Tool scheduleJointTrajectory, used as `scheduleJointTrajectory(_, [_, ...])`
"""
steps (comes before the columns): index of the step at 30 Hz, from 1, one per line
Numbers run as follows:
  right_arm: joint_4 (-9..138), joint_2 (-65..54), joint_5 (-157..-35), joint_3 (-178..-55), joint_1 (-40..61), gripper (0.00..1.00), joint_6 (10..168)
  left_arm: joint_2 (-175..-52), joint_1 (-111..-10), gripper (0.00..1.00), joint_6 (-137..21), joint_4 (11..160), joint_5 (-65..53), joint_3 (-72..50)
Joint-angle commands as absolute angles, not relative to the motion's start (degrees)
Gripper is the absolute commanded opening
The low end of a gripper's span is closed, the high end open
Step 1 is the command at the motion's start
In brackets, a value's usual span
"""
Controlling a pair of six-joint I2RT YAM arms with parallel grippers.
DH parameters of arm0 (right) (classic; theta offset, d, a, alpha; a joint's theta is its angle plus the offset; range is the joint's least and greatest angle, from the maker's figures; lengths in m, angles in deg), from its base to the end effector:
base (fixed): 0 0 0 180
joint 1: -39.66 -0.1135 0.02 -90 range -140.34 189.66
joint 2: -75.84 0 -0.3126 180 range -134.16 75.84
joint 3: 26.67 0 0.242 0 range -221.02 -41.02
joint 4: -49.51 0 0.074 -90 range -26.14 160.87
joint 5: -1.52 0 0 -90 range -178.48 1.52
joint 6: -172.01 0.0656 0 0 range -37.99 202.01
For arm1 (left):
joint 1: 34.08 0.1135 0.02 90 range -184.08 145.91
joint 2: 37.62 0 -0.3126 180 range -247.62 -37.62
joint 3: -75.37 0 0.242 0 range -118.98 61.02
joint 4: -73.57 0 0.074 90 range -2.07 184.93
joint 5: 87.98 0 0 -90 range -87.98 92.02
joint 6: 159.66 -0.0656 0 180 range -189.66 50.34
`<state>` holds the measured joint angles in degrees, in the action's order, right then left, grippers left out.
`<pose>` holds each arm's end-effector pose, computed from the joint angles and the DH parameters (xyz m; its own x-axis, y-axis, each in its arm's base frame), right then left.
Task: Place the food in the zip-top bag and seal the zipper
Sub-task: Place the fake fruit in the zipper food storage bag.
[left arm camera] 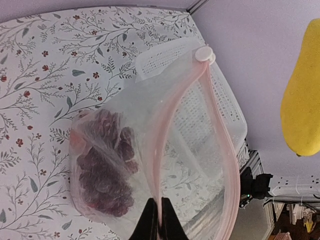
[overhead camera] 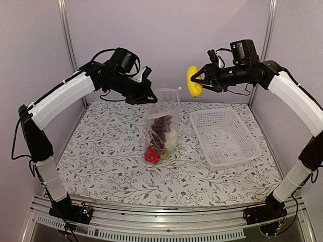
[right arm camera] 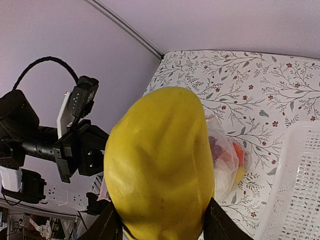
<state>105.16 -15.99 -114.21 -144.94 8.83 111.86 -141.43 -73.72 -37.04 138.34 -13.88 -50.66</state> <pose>0.2970 0.2104 0.4687 -0.7552 0.0714 -0.6516 -0.4741 0.6270 0.6182 0.3117 -0.2816 0.4159 -0.8531 0.0335 -0.5206 0.3670 0.7479 -0.5532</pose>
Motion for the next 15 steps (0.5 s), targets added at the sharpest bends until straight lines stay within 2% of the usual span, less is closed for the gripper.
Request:
scheduleJointTrajectory(1, [98.5,-18.2,-116.6,-148.1,5.2,0.42,114.1,-142.5,-73.2,0.04,-36.9,137.6,-15.3,-52.9])
scheduleJointTrajectory(15, [91.8,-25.6,-114.8,-149.6,-0.5,0.44,113.2,-142.3,-73.2,0.04,-37.2,137.6,-16.4,-52.8])
